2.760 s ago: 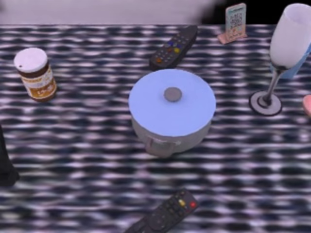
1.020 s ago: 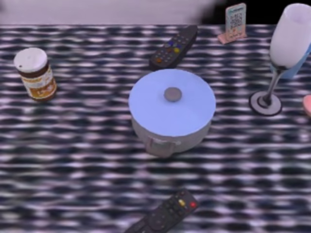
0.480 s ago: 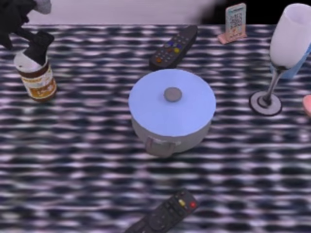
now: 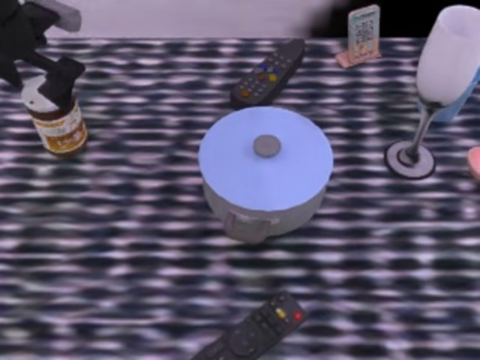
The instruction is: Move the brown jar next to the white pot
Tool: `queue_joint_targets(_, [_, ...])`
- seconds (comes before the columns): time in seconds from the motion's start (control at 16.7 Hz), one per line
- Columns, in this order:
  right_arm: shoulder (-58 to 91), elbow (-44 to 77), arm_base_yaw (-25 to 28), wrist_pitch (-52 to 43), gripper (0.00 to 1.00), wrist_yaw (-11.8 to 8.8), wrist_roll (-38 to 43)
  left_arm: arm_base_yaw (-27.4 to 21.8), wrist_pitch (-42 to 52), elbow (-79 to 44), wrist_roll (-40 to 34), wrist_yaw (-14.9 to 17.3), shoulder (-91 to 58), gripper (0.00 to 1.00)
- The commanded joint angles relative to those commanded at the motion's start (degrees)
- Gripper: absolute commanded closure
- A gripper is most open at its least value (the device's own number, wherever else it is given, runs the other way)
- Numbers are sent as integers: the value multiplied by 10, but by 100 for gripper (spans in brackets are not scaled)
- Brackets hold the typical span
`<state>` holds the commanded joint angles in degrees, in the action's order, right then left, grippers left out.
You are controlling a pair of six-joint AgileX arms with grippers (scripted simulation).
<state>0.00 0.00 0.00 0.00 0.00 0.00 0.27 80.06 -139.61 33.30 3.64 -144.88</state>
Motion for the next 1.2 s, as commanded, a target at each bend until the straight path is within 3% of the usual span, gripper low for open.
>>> queue_joint_targets(0.48, [0, 0, 0, 0, 0, 0, 0, 1, -101, 96, -2, -1, -3, 0])
queue_joint_targets(0.72, [0, 0, 0, 0, 0, 0, 0, 1, -106, 101, -2, -1, -3, 0])
queue_joint_targets(1.2, [0, 0, 0, 0, 0, 0, 0, 1, -106, 101, -2, -1, -3, 60])
